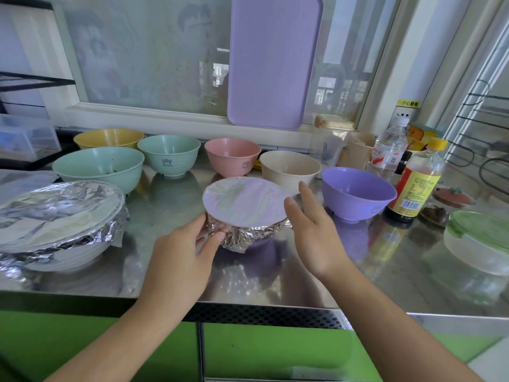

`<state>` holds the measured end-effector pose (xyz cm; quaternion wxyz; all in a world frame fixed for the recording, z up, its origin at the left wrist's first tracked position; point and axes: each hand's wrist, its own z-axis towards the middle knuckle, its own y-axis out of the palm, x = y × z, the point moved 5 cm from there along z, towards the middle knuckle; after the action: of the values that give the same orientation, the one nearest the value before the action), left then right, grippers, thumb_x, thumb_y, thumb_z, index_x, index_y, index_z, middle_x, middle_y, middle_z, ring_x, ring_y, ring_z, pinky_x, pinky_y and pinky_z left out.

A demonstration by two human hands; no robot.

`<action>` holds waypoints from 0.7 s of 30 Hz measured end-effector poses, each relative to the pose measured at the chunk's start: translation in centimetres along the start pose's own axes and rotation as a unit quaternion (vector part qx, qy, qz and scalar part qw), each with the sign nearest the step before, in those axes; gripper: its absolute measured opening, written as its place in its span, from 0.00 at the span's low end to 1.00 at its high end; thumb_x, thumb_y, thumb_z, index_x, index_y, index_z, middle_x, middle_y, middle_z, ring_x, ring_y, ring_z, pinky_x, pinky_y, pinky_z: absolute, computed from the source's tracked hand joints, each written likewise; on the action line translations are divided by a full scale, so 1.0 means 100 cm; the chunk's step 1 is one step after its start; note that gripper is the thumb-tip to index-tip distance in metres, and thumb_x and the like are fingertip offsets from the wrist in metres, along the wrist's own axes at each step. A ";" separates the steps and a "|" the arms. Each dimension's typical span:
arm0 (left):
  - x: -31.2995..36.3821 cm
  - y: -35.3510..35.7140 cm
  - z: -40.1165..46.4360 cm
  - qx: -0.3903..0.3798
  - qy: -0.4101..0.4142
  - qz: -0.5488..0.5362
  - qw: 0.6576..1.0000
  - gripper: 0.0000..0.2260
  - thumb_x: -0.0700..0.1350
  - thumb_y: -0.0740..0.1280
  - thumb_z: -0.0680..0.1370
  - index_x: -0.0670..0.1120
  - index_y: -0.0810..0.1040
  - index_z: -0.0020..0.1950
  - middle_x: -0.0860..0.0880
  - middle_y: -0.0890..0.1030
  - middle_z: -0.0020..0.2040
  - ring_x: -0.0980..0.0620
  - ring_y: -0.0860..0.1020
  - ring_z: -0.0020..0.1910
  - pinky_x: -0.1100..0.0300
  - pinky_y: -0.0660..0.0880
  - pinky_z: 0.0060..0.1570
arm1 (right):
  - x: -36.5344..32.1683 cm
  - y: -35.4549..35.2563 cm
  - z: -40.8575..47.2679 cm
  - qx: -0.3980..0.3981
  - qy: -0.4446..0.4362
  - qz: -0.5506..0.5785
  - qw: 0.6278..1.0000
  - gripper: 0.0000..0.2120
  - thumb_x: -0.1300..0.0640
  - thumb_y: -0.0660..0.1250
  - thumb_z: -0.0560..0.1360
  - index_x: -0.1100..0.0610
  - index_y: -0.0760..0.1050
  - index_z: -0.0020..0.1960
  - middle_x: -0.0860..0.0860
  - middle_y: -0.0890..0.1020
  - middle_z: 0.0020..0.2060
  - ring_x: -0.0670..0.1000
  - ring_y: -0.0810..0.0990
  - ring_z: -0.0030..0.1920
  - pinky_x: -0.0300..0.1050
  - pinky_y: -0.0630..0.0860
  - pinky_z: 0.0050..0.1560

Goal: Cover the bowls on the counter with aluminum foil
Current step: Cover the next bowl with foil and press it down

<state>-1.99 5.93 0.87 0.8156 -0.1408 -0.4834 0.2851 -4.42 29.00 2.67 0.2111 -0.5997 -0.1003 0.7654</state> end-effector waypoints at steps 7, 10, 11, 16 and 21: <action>0.004 0.003 0.002 0.034 0.059 0.148 0.987 0.09 0.40 0.70 0.81 0.48 0.85 0.59 0.44 0.79 0.29 0.36 0.77 0.30 0.50 0.72 0.28 | 0.014 0.017 0.008 -0.021 0.054 0.047 0.997 0.41 0.32 0.59 0.77 0.44 0.52 0.86 0.34 0.61 0.79 0.43 0.65 0.79 0.49 0.59 0.82; 0.004 0.006 0.002 0.030 0.073 0.202 0.976 0.09 0.37 0.70 0.80 0.47 0.84 0.56 0.43 0.78 0.28 0.35 0.76 0.28 0.52 0.67 0.26 | 0.011 0.014 0.004 -0.022 0.050 0.045 0.998 0.37 0.38 0.60 0.82 0.47 0.51 0.86 0.34 0.64 0.75 0.41 0.65 0.78 0.44 0.59 0.79; 0.004 0.007 0.002 0.026 0.073 0.211 0.974 0.09 0.36 0.70 0.79 0.47 0.83 0.56 0.43 0.78 0.28 0.35 0.76 0.28 0.51 0.67 0.26 | 0.011 0.014 0.003 -0.022 0.052 0.049 0.997 0.37 0.38 0.60 0.82 0.47 0.51 0.86 0.36 0.66 0.77 0.43 0.66 0.78 0.45 0.59 0.79; 0.006 0.014 0.003 -0.028 0.012 0.203 0.979 0.14 0.39 0.64 0.79 0.45 0.77 0.65 0.43 0.80 0.36 0.36 0.79 0.39 0.50 0.68 0.34 | -0.001 0.016 -0.011 -0.055 0.024 0.140 0.988 0.18 0.50 0.60 0.87 0.47 0.72 0.76 0.37 0.80 0.69 0.38 0.77 0.68 0.42 0.71 0.70; 0.011 0.011 -0.002 -0.088 -0.084 0.066 0.990 0.20 0.53 0.69 0.75 0.57 0.68 0.66 0.58 0.80 0.57 0.54 0.77 0.53 0.55 0.73 0.50 | -0.001 0.005 -0.011 -0.036 0.059 0.224 0.972 0.15 0.56 0.57 0.88 0.56 0.82 0.62 0.50 0.87 0.58 0.43 0.84 0.57 0.38 0.79 0.57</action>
<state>-1.74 7.47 1.00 0.7362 -0.2188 -0.5630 0.3054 -3.49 28.36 2.28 0.0175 -0.6580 0.0216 0.7525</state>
